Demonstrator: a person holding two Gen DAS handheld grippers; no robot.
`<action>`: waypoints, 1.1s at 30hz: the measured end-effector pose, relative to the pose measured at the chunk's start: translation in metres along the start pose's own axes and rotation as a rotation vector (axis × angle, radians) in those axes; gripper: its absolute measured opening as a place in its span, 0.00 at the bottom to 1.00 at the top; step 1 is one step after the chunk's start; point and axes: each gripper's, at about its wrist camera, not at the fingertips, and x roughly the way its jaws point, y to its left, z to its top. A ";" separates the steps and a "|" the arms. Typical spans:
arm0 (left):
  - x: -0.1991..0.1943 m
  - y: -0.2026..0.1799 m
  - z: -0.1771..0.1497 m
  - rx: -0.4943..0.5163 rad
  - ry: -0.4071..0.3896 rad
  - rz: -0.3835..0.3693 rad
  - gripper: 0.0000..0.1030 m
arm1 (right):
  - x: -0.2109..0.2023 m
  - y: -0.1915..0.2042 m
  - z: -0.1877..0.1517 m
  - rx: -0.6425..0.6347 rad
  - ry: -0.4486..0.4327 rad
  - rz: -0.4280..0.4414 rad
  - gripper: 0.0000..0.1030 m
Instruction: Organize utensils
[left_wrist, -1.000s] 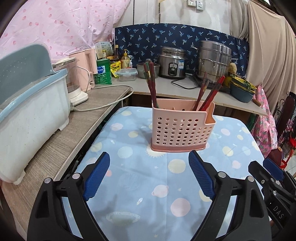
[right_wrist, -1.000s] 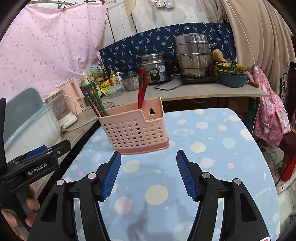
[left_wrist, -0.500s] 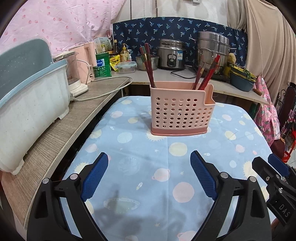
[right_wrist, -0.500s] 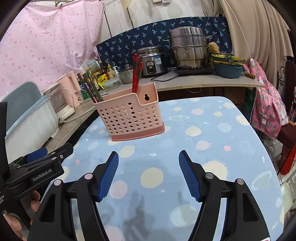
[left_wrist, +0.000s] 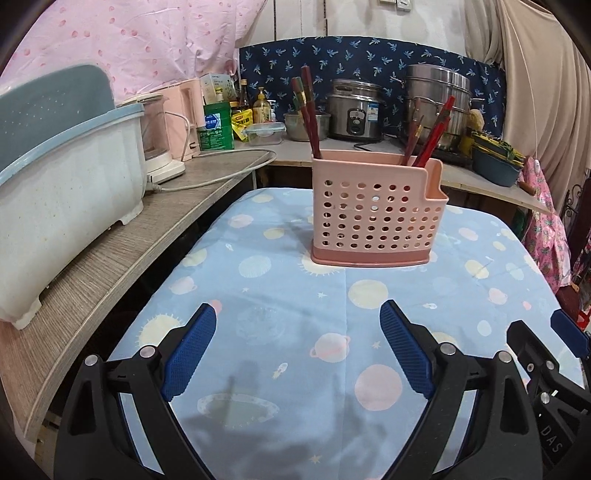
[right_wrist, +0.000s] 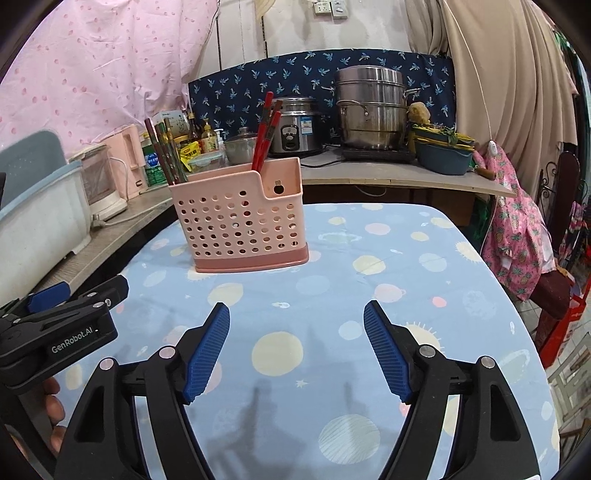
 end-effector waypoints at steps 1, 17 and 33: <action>0.002 0.000 0.000 0.004 -0.004 0.006 0.84 | 0.003 0.000 -0.002 -0.003 0.003 -0.006 0.70; 0.012 0.006 -0.002 -0.015 -0.012 0.014 0.87 | 0.013 0.002 -0.006 -0.011 -0.015 -0.032 0.74; 0.003 0.005 0.002 0.000 0.011 0.027 0.88 | 0.000 0.008 0.000 -0.010 -0.013 -0.024 0.74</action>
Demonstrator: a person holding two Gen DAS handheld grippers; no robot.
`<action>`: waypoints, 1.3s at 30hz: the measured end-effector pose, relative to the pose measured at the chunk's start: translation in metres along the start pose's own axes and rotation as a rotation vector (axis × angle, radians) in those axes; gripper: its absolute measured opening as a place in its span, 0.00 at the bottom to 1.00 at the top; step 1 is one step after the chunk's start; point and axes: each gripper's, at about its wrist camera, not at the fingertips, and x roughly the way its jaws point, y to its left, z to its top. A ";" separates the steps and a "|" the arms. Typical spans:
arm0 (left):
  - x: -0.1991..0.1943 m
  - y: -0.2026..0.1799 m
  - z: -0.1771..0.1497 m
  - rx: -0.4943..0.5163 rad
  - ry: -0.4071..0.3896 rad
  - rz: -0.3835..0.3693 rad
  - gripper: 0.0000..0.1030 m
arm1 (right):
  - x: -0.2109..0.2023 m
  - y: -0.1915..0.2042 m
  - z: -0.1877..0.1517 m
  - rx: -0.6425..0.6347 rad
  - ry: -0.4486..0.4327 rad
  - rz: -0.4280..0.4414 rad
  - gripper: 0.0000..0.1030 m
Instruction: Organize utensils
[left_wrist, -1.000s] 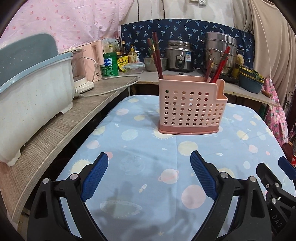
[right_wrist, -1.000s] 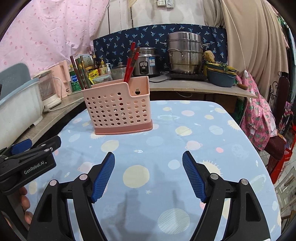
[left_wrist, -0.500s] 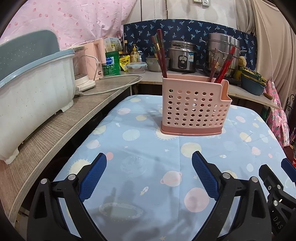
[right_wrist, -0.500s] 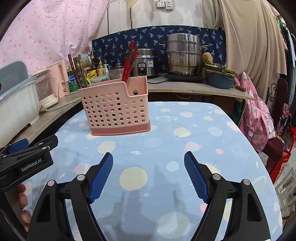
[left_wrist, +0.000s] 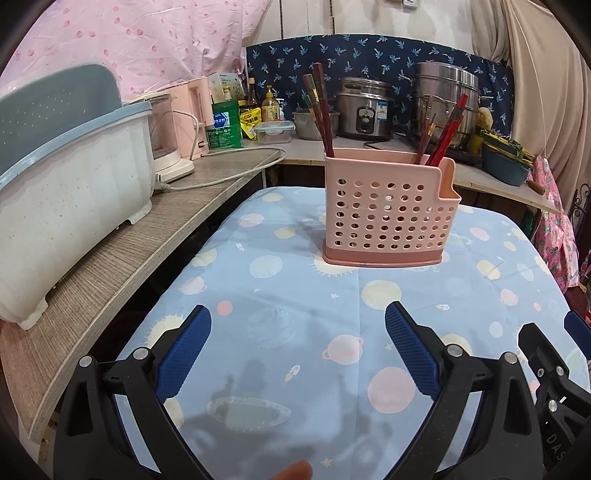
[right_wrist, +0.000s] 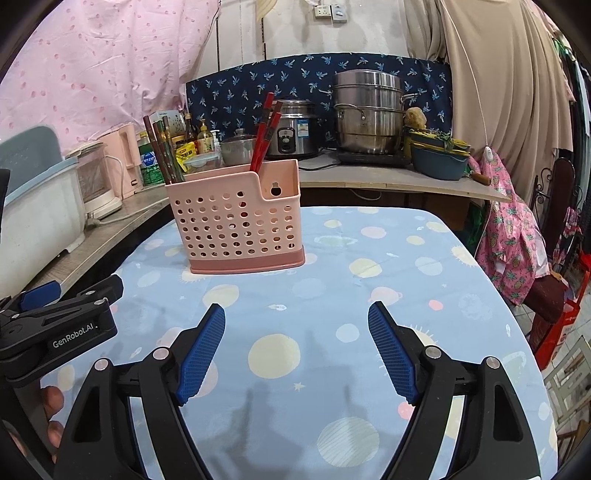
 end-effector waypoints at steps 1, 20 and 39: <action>0.000 0.000 0.000 0.002 0.002 0.002 0.88 | 0.000 0.000 0.000 0.002 0.001 0.000 0.74; -0.006 -0.005 0.002 0.035 0.009 -0.001 0.88 | -0.003 -0.001 0.001 0.008 0.025 0.004 0.74; -0.007 -0.002 0.003 0.021 0.026 0.012 0.88 | -0.006 0.002 0.004 -0.008 0.030 0.004 0.78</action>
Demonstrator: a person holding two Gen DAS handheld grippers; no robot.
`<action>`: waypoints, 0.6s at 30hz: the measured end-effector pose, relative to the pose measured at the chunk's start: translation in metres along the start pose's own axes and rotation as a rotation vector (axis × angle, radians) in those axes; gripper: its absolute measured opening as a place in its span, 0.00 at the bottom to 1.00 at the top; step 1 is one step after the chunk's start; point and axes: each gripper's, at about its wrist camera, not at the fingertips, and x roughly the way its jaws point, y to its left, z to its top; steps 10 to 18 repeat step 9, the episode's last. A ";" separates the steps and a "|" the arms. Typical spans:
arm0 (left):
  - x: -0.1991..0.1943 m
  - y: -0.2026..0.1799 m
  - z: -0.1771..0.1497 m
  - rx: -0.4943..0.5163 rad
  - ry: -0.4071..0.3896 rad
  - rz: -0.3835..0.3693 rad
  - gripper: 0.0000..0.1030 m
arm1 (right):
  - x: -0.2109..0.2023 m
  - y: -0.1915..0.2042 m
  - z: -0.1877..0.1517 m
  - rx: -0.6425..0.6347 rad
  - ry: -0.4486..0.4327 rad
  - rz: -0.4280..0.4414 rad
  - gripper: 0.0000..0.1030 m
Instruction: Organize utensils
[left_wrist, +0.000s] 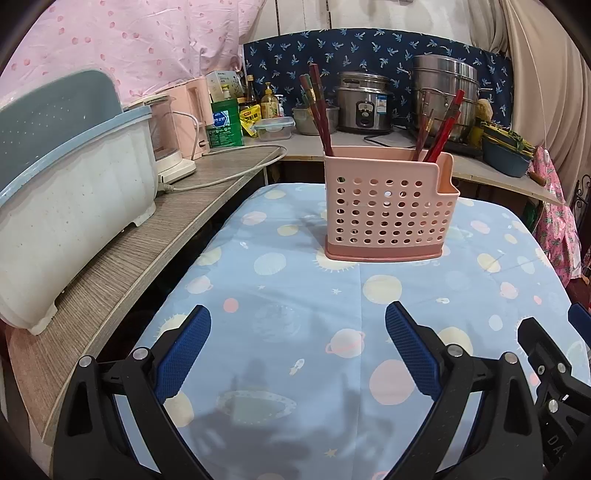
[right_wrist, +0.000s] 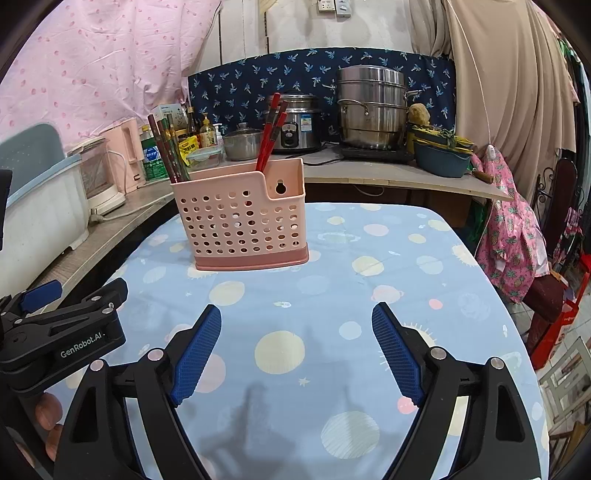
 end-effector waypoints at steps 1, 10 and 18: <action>0.000 0.000 0.000 0.000 0.001 -0.001 0.88 | 0.000 0.000 0.000 0.000 0.000 0.001 0.79; 0.001 0.003 0.000 -0.011 0.006 -0.006 0.88 | 0.002 0.001 0.002 -0.014 0.013 0.003 0.84; 0.001 0.003 0.000 -0.011 0.006 -0.006 0.88 | 0.002 0.001 0.002 -0.014 0.013 0.003 0.84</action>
